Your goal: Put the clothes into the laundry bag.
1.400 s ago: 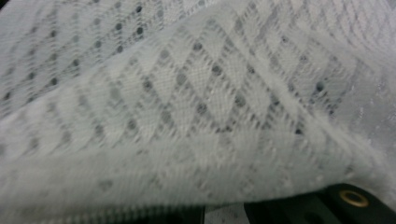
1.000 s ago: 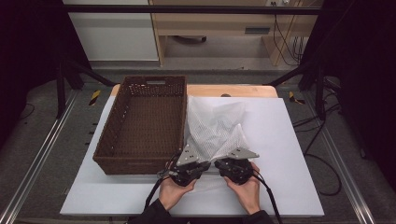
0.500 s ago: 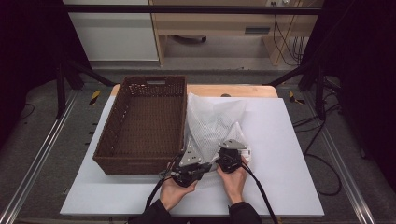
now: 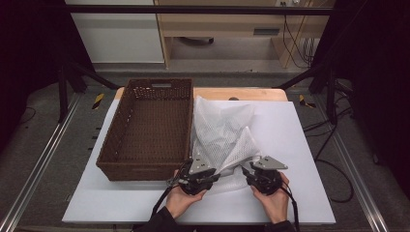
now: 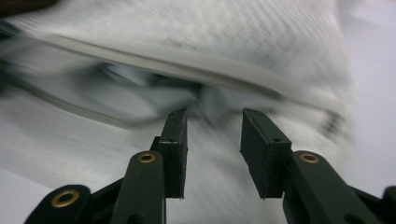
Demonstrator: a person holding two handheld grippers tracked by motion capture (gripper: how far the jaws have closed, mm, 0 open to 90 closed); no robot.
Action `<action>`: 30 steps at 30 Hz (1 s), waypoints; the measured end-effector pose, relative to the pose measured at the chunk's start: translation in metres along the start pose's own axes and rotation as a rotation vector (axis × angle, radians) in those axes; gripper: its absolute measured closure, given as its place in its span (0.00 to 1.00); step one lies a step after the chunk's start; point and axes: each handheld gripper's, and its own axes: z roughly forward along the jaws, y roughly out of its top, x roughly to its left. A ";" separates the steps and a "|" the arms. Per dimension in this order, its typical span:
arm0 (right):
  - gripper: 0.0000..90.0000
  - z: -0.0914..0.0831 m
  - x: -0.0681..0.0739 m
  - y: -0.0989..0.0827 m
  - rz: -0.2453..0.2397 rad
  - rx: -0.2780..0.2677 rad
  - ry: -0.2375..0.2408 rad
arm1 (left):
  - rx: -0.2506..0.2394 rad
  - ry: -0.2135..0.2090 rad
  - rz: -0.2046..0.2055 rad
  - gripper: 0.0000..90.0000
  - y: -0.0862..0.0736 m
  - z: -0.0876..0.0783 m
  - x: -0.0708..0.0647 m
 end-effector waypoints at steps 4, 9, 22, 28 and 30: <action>0.75 0.009 -0.018 -0.013 0.049 0.073 -0.031 | 0.003 0.014 0.012 0.67 -0.010 -0.015 -0.004; 0.94 0.008 -0.022 -0.018 0.073 0.094 -0.032 | 0.023 0.035 0.005 0.62 -0.030 -0.031 -0.004; 0.94 -0.033 -0.029 -0.040 0.137 0.083 -0.001 | 0.075 0.099 -0.073 0.62 -0.065 -0.025 0.010; 0.69 -0.031 -0.042 -0.032 0.101 -0.023 -0.075 | 0.064 0.102 -0.103 0.70 -0.063 -0.022 0.012; 0.69 -0.025 -0.047 -0.033 0.112 -0.001 -0.095 | 0.071 0.128 -0.107 0.75 -0.061 -0.020 0.011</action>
